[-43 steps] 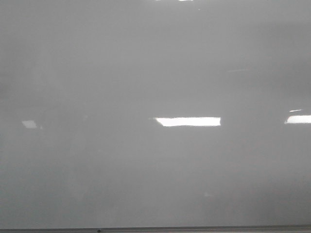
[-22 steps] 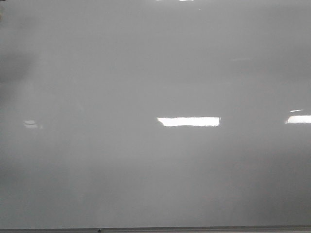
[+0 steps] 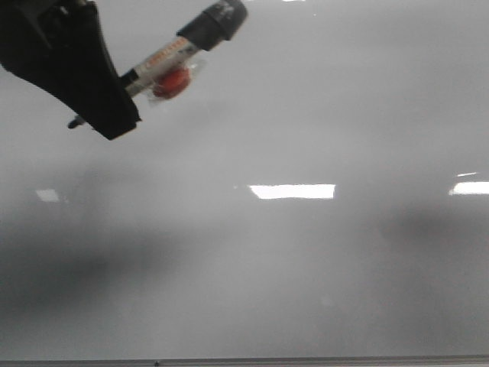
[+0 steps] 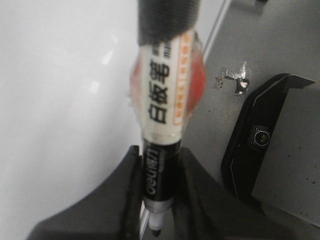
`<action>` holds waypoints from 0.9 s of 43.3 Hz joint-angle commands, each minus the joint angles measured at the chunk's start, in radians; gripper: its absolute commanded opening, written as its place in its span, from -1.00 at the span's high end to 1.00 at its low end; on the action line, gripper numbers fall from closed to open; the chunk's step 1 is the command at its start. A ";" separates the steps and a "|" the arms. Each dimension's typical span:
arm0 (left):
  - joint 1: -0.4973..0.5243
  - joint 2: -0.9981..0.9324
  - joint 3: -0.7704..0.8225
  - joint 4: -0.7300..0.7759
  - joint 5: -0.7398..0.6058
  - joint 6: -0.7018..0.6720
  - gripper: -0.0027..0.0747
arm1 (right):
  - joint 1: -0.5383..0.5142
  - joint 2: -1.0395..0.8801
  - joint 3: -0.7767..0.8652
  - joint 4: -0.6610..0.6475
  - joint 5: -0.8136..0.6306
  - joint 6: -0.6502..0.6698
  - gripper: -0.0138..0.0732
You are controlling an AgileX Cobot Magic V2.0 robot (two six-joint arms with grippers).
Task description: Write number 8 on whiteboard
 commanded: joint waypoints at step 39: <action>-0.208 0.010 -0.044 -0.048 -0.062 0.081 0.98 | 0.496 0.167 -0.101 0.227 -0.062 -0.398 0.12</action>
